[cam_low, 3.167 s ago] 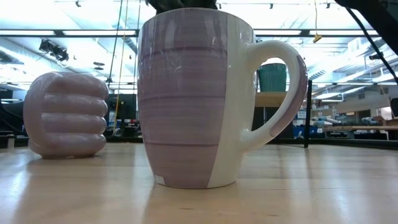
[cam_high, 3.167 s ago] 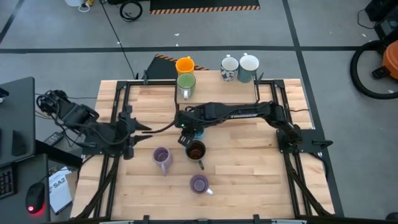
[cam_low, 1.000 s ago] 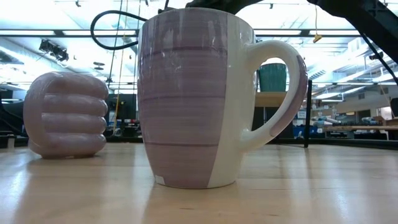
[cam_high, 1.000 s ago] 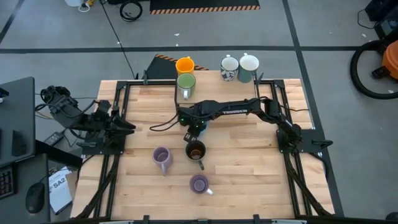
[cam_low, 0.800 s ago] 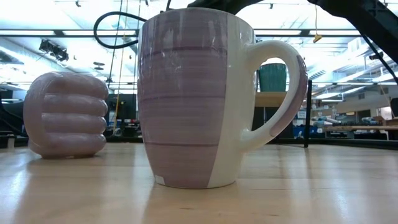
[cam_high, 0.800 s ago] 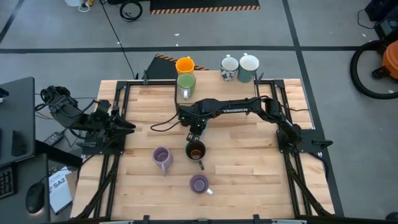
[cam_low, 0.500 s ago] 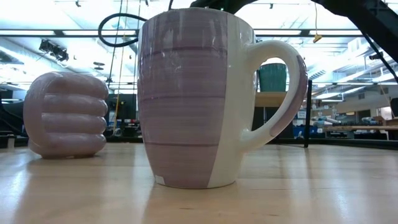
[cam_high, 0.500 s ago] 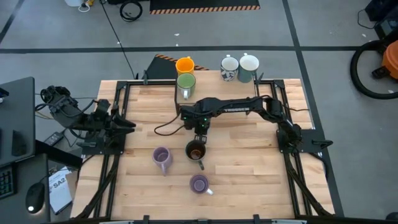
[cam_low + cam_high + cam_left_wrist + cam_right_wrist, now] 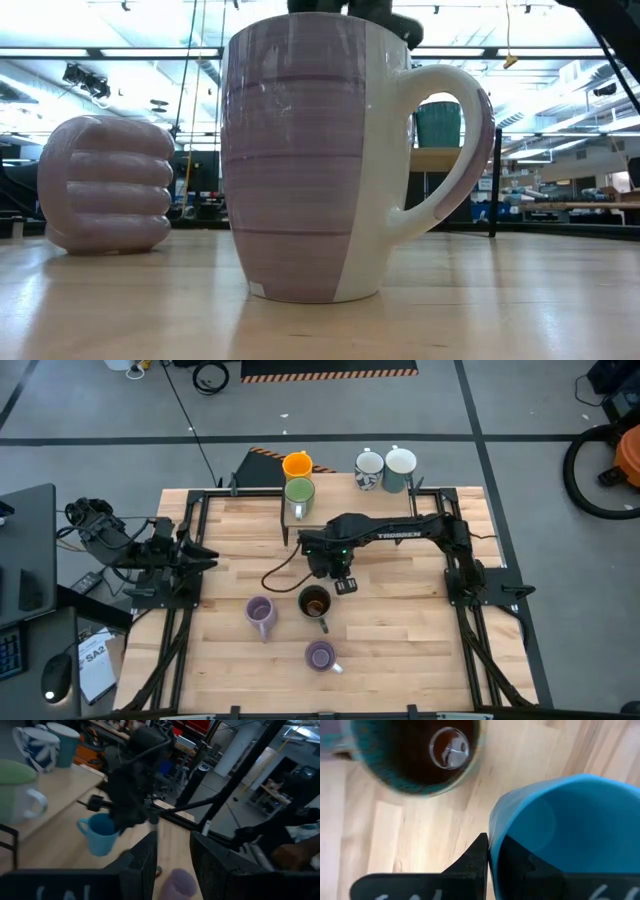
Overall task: Place coffee mugs
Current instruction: Put the light blue mug on the shelf
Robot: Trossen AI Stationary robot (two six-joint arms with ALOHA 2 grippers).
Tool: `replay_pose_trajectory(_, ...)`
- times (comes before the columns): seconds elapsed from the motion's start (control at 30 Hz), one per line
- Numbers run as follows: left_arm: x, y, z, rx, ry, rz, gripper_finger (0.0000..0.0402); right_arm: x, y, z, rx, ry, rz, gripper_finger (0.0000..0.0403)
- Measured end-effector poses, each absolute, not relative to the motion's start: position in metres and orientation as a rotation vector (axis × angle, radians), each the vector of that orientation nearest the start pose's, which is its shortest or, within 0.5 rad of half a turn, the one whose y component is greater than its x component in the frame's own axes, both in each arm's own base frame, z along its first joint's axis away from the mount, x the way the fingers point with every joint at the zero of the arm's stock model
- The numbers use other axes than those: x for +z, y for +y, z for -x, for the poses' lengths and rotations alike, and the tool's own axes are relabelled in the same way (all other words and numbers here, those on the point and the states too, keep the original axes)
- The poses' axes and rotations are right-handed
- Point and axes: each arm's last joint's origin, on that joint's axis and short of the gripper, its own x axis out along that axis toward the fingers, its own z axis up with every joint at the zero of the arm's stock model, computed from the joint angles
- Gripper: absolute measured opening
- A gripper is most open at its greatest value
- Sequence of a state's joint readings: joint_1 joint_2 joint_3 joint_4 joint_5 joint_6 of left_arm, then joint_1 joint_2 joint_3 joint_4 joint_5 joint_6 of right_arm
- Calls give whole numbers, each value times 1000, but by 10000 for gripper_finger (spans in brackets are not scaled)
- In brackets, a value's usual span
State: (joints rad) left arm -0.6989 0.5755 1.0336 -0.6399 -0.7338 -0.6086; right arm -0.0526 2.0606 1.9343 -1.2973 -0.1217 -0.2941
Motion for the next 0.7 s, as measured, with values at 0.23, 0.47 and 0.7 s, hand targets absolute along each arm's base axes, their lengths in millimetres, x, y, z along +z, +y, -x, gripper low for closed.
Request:
replay_pose_trajectory(0.23, 393, -34, -73, 134, 100, 464, 121, 311, -1, -386, 351, 1295, 198, 39)
replay_pose_trajectory(0.47, 393, -34, -73, 137, 98, 464, 121, 351, -1, -361, 344, 1181, 248, 39)
replay_pose_trajectory(0.7, 394, -34, -73, 154, 93, 460, 121, 373, -9, -346, 287, 1131, 321, 39)
